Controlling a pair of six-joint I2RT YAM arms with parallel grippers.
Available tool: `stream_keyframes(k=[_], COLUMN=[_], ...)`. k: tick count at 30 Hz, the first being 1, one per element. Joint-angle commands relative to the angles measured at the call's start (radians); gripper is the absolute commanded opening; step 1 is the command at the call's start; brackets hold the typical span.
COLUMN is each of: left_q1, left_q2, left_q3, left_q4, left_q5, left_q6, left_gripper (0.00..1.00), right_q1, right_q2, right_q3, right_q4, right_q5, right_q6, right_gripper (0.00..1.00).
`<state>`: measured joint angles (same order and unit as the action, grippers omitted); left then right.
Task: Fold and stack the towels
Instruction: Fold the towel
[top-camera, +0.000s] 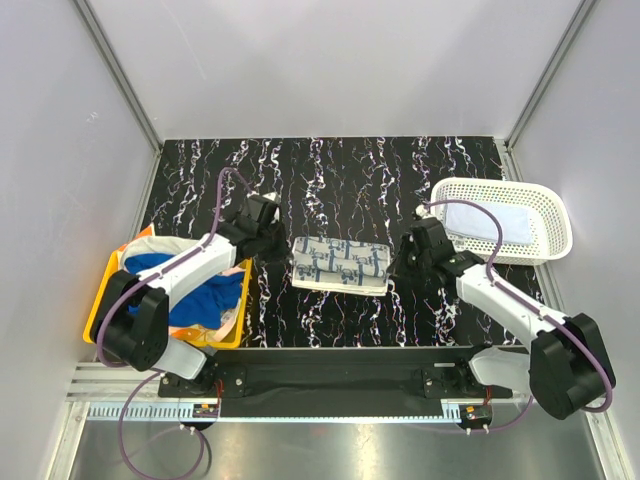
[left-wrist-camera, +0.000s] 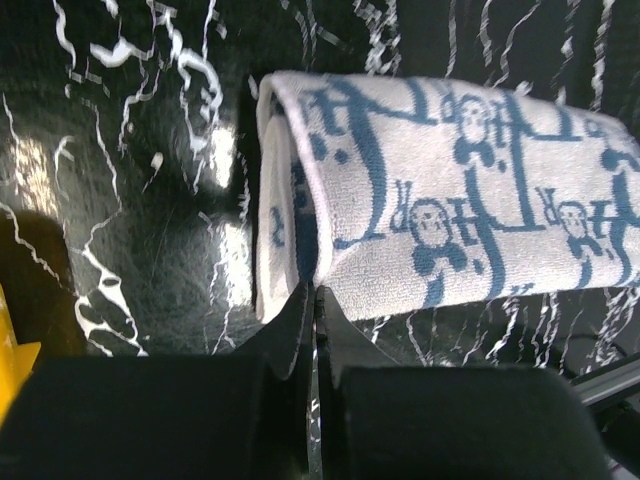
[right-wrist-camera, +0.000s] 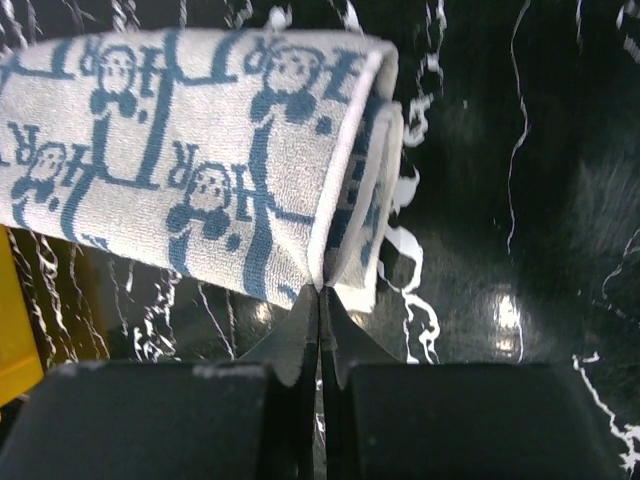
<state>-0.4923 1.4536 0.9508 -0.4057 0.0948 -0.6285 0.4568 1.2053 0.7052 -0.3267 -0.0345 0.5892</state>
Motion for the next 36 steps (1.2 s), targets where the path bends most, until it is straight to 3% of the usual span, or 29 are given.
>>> stream_keyframes(k=[1,15,19,20,21,25,29,36], left_q1=[-0.003,-0.005,-0.005,-0.003,-0.003,-0.005,-0.003,-0.049], left_q2=[-0.038,-0.021,-0.013,-0.016,-0.021,-0.064,-0.107,-0.079], left_q3=[-0.038,-0.172,-0.185,-0.184,-0.181,-0.149,-0.072,0.052], left_q4=[0.027,0.110,0.116,0.111,0.107,0.038,-0.042,-0.078], left_q5=[0.020,0.046,0.049,0.045,0.042,0.010,-0.061,-0.079], left_q6=[0.006,-0.007,-0.005,-0.004,0.000,0.029,0.058,0.088], left_gripper=[0.00,0.00,0.13,0.17,0.27,0.41,0.43,0.43], right_q1=[0.023,0.033,0.036,0.034,0.033,0.033,0.029,0.022], right_q2=[-0.035,-0.038,-0.035,-0.042,-0.049,-0.098,-0.084,0.105], right_q3=[-0.042,-0.171,-0.181,-0.179,-0.171,-0.135,-0.084,0.025], right_q4=[0.017,0.100,0.106,0.100,0.092,0.031,-0.012,0.055], right_q5=[-0.016,-0.047,-0.041,-0.041,-0.035,-0.001,0.082,0.088], right_q6=[0.032,0.069,0.072,0.072,0.070,0.057,0.024,-0.011], right_gripper=[0.00,0.02,0.15,0.23,0.27,0.43,0.55,0.57])
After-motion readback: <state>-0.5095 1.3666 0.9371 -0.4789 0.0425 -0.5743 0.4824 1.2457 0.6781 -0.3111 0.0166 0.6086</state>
